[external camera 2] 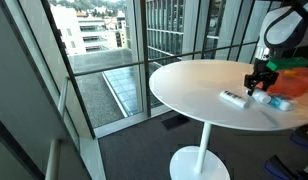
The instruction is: Put the white bottle into the carrier bag
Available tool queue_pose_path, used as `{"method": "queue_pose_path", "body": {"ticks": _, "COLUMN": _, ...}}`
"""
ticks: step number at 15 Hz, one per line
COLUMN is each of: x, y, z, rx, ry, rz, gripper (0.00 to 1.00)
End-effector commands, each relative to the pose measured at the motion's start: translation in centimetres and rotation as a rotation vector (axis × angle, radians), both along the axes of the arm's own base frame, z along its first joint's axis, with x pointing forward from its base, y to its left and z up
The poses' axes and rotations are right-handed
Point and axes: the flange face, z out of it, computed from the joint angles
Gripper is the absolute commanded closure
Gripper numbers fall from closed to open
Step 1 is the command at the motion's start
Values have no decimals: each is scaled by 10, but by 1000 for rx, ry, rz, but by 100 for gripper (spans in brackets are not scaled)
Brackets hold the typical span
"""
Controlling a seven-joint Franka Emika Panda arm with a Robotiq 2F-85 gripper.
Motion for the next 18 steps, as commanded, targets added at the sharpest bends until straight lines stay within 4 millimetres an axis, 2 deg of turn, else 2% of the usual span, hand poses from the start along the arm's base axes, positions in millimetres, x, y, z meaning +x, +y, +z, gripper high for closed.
{"method": "queue_pose_path", "body": {"ticks": 1, "x": 8, "y": 0, "z": 9, "rx": -23, "ry": -19, "rz": -2, "gripper": 57}}
{"method": "queue_pose_path", "body": {"ticks": 2, "x": 9, "y": 2, "z": 13, "rx": -21, "ry": -24, "rz": -1, "gripper": 64}}
{"method": "queue_pose_path", "body": {"ticks": 6, "x": 13, "y": 11, "z": 41, "rx": -19, "ry": -63, "rz": -11, "gripper": 64}}
{"method": "queue_pose_path", "body": {"ticks": 10, "x": 16, "y": 16, "z": 84, "rx": -23, "ry": -131, "rz": -49, "gripper": 64}}
{"method": "queue_pose_path", "body": {"ticks": 14, "x": 13, "y": 7, "z": 117, "rx": -35, "ry": -179, "rz": -128, "gripper": 64}}
{"method": "queue_pose_path", "body": {"ticks": 18, "x": 3, "y": -9, "z": 137, "rx": -43, "ry": -193, "rz": -226, "gripper": 64}}
